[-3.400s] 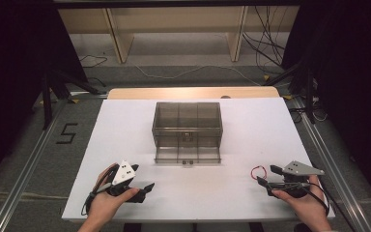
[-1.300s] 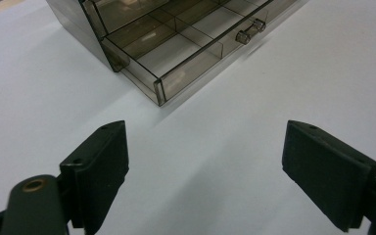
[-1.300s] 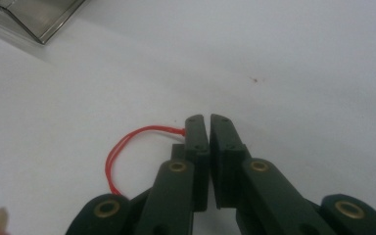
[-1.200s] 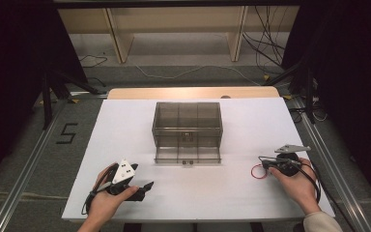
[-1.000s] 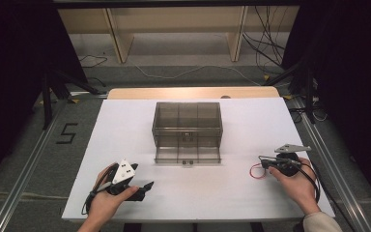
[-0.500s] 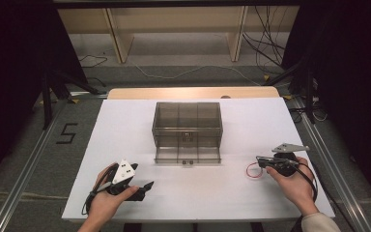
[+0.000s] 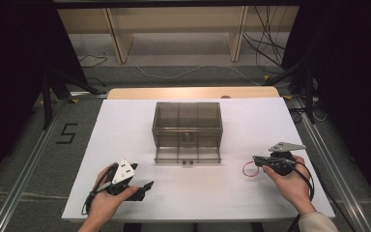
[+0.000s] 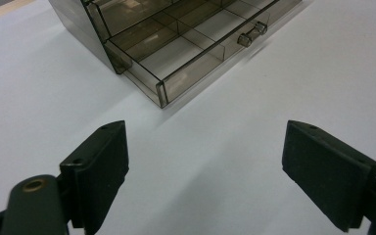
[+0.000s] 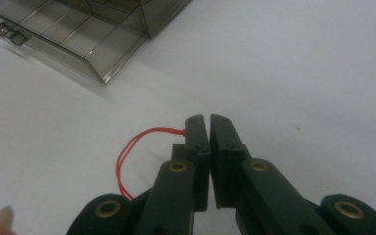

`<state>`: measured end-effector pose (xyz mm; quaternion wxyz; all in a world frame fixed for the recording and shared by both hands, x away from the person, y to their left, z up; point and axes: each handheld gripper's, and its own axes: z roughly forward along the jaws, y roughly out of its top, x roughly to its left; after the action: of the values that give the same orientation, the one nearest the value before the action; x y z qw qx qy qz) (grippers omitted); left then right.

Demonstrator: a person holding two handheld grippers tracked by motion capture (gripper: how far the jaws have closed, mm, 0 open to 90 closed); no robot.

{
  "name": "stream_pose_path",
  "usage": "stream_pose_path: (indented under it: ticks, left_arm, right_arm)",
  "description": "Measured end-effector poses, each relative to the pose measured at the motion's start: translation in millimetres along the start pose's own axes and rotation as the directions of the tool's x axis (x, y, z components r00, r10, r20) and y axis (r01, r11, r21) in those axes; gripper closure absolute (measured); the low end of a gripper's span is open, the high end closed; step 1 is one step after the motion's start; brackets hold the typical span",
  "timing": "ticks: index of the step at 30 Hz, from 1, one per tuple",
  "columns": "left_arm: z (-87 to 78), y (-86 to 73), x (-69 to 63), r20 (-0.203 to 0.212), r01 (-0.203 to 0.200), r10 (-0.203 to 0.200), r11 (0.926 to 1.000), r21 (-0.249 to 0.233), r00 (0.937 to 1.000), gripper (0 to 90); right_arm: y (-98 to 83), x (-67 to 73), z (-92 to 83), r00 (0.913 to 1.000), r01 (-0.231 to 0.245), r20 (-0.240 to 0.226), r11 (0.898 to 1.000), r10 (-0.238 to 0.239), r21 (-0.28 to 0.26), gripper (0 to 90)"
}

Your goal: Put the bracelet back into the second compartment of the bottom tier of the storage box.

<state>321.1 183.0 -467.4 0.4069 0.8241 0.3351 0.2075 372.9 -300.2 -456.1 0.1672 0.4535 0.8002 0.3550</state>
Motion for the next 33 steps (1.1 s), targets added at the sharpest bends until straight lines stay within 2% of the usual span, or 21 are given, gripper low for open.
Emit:
stream_pose_path:
  ticks: [33]
  left_arm:
    - [1.1,0.1,-0.8,0.003,0.001,-0.001,1.0,-0.004,1.0,17.3]
  right_arm:
    - [12.2,9.5,0.3,0.9997,0.025,-0.005,0.999,-0.025,-0.03,87.6]
